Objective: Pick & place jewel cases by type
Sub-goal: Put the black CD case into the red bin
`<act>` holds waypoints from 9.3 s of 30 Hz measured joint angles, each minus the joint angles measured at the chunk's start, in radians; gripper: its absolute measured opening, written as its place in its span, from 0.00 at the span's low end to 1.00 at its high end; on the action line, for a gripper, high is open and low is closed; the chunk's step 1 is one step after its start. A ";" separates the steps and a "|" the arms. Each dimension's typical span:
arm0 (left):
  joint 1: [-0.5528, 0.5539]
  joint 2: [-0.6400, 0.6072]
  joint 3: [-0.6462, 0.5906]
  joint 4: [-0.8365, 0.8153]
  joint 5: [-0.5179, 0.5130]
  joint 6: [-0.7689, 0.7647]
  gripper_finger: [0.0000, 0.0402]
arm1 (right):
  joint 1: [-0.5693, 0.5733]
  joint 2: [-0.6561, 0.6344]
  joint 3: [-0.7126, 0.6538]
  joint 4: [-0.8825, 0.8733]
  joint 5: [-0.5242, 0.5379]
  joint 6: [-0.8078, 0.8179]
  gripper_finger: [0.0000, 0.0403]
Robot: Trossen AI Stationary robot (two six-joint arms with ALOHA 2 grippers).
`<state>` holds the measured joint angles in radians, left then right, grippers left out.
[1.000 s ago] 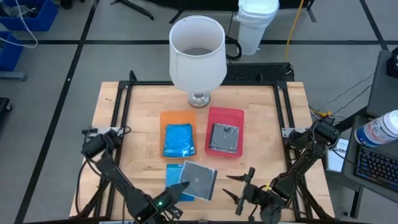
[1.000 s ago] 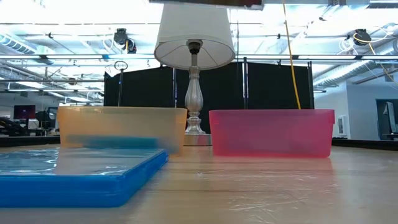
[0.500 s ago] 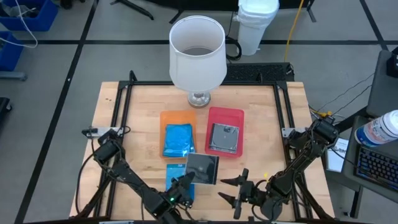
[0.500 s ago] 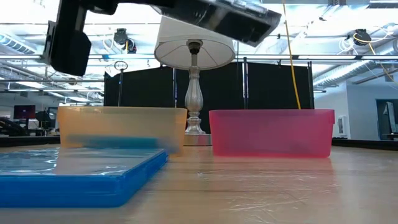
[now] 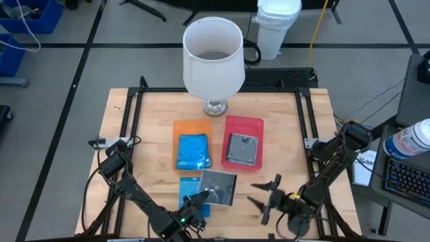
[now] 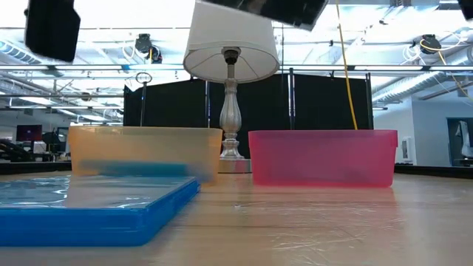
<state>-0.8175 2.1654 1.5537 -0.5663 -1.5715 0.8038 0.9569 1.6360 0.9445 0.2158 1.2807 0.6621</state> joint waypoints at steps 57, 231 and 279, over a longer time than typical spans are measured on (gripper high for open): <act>0.075 0.038 0.283 -0.023 0.000 0.052 0.10 | -0.348 -0.024 -0.315 0.998 -0.916 -0.095 0.07; 0.267 -0.260 0.283 0.317 1.125 -0.379 0.03 | -0.013 -0.074 -0.121 0.932 -0.368 -1.358 0.33; 0.189 -0.267 0.283 0.070 0.919 -0.310 0.72 | -0.086 -0.075 -0.094 0.424 -0.083 -1.075 0.03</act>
<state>-0.6280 1.8988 1.8362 -0.4967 -0.6529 0.4942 0.8714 1.5612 0.8501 0.6403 1.1979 -0.4129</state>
